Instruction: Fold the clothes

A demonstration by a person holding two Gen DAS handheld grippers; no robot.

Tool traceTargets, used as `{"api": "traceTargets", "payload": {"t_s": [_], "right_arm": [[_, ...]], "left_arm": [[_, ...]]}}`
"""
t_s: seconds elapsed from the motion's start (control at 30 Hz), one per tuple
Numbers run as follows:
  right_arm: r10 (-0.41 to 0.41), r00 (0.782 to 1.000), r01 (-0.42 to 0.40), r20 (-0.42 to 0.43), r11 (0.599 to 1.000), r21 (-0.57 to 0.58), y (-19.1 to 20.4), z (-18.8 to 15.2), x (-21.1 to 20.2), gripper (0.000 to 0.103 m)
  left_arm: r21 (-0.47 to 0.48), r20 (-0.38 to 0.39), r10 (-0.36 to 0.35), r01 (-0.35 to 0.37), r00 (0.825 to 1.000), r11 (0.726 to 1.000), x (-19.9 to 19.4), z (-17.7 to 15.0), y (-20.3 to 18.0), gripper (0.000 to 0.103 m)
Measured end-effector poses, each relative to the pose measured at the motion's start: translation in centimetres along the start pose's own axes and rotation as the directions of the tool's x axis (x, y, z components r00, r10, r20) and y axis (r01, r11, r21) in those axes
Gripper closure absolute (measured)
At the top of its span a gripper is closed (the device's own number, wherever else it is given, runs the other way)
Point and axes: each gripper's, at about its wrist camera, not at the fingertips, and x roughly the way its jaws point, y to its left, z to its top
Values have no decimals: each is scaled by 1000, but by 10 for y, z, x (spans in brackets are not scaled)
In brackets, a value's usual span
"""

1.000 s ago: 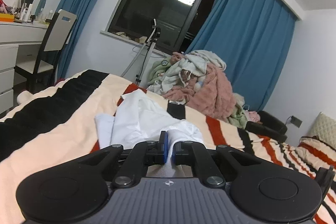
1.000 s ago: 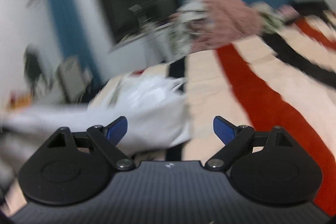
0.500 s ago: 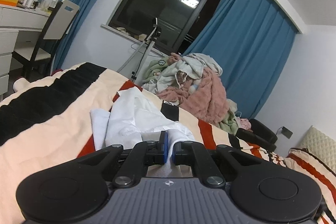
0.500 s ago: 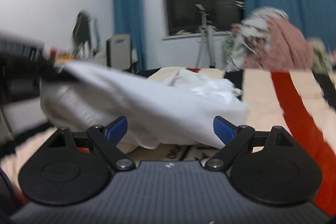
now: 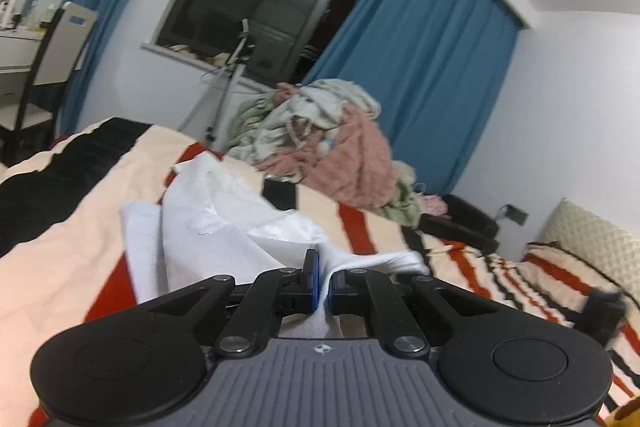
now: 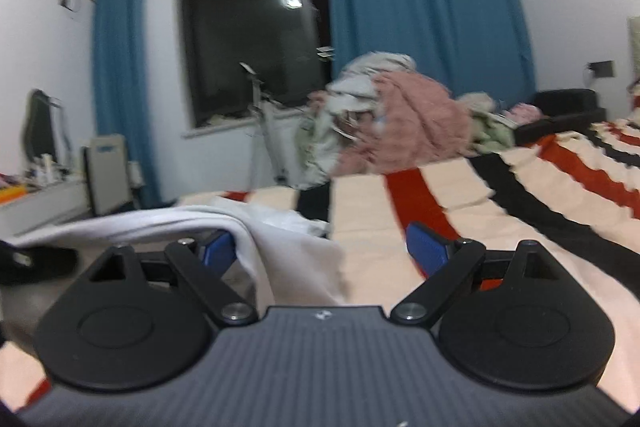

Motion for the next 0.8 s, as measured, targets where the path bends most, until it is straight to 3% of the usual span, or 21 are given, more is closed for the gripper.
{"api": "traceTargets", "payload": {"t_s": [0.13,0.23,0.33,0.43,0.53,0.6,0.7,0.77,0.8], "right_arm": [[-130,989,132,-75,991,11,-21,-12,17,12],[-173,979,179,-106,983,50,-43,-11,23,13],[-209,978,209,23,978,9,-39,12,-2,13],[-153,969,172,196,981,-84,-21,38,-38,13],[-78,968,123,237,975,-184,-7,51,-53,12],[-42,972,97,231,968,-230,0,50,-54,12],[0,977,64,212,953,-295,8,40,-51,12],[18,980,48,197,944,-328,15,35,-53,12],[28,981,39,191,940,-338,18,34,-53,12]], "left_arm": [[-14,18,-11,12,1000,1000,-5,2,2,99],[-42,22,-22,23,1000,999,-9,5,7,99],[-72,48,-43,47,998,996,-15,9,13,99],[-141,45,-57,62,997,988,-19,14,27,99],[-187,-82,-17,1,996,982,-4,8,40,97],[-211,-173,8,-45,985,976,6,4,49,96],[-172,-331,40,-102,943,980,26,-8,50,88],[-95,-373,86,-131,924,987,35,-15,41,70],[-53,-390,112,-144,914,988,39,-18,37,48]]}}
